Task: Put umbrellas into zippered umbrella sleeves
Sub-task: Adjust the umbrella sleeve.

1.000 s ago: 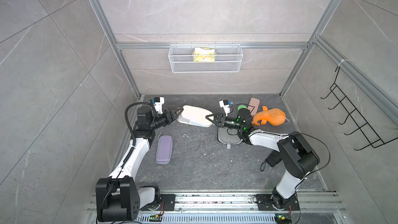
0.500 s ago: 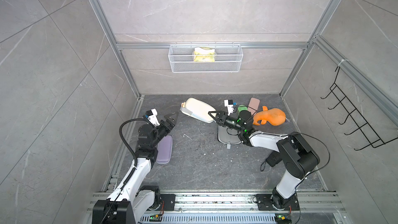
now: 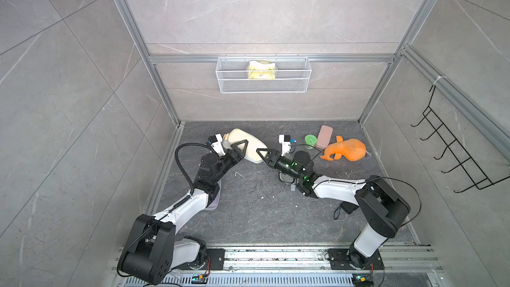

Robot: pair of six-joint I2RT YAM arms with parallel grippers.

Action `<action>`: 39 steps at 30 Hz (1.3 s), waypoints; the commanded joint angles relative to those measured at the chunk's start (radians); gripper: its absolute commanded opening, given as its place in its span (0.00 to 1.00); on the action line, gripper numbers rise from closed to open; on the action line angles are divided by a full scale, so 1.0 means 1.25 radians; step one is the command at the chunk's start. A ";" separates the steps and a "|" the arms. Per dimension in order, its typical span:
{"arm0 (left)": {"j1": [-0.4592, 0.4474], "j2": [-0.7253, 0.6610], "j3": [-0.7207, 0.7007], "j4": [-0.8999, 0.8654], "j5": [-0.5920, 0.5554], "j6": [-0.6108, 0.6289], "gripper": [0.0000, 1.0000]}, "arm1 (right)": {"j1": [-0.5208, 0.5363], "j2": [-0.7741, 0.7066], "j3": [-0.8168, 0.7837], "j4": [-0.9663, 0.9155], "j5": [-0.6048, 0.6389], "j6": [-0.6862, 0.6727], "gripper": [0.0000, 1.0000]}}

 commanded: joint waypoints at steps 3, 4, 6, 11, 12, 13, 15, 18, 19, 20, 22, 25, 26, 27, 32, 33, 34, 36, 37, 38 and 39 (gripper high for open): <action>-0.002 0.093 0.061 0.203 0.076 -0.038 0.50 | 0.042 -0.029 0.016 0.054 0.040 -0.011 0.40; -0.002 0.113 0.061 0.233 0.099 -0.057 0.42 | 0.042 -0.030 0.013 0.060 0.043 -0.009 0.46; 0.000 0.137 0.057 0.284 0.126 -0.088 0.30 | 0.039 -0.040 0.002 0.063 0.044 -0.015 0.60; 0.013 0.141 0.080 0.290 0.207 -0.120 0.29 | -0.009 -0.055 -0.032 0.071 -0.031 -0.007 0.76; 0.013 0.140 0.093 0.276 0.228 -0.125 0.31 | -0.025 -0.054 -0.039 0.081 -0.046 0.004 0.76; 0.013 0.141 0.106 0.270 0.255 -0.131 0.32 | -0.038 -0.052 -0.049 0.092 -0.063 0.012 0.77; 0.013 0.147 0.118 0.279 0.283 -0.152 0.34 | -0.054 -0.053 -0.051 0.102 -0.095 0.015 0.77; 0.013 0.160 0.126 0.311 0.320 -0.181 0.36 | -0.058 -0.054 -0.037 0.101 -0.129 0.009 0.76; 0.011 0.164 0.129 0.315 0.328 -0.185 0.38 | -0.056 -0.049 -0.030 0.104 -0.137 0.011 0.76; 0.010 0.170 0.134 0.321 0.343 -0.192 0.39 | -0.057 -0.045 -0.028 0.113 -0.137 0.018 0.74; 0.010 0.178 0.143 0.331 0.364 -0.208 0.44 | -0.057 -0.041 -0.026 0.123 -0.132 0.022 0.67; 0.011 0.164 0.131 0.305 0.369 -0.200 0.59 | -0.057 -0.041 -0.020 0.130 -0.130 0.022 0.52; 0.011 0.152 0.125 0.280 0.367 -0.185 0.62 | -0.057 -0.046 -0.022 0.128 -0.126 0.019 0.49; 0.011 0.142 0.118 0.252 0.359 -0.169 0.63 | -0.056 -0.047 -0.022 0.124 -0.122 0.016 0.46; 0.011 0.118 0.109 0.164 0.336 -0.126 0.64 | -0.050 -0.055 -0.025 0.099 -0.104 -0.014 0.41; 0.011 0.121 0.116 0.155 0.332 -0.124 0.63 | -0.046 -0.053 -0.024 0.096 -0.101 -0.019 0.41; 0.010 0.128 0.126 0.151 0.330 -0.123 0.61 | -0.040 -0.050 -0.021 0.092 -0.101 -0.024 0.42; 0.009 0.145 0.145 0.150 0.339 -0.127 0.53 | -0.032 -0.044 -0.016 0.088 -0.101 -0.030 0.45; 0.009 0.153 0.151 0.152 0.344 -0.126 0.46 | -0.032 -0.044 -0.016 0.086 -0.097 -0.032 0.50; 0.012 0.155 0.151 0.153 0.338 -0.121 0.41 | -0.032 -0.049 -0.025 0.083 -0.090 -0.037 0.56; 0.021 0.156 0.149 0.153 0.329 -0.117 0.35 | -0.036 -0.061 -0.036 0.070 -0.085 -0.053 0.62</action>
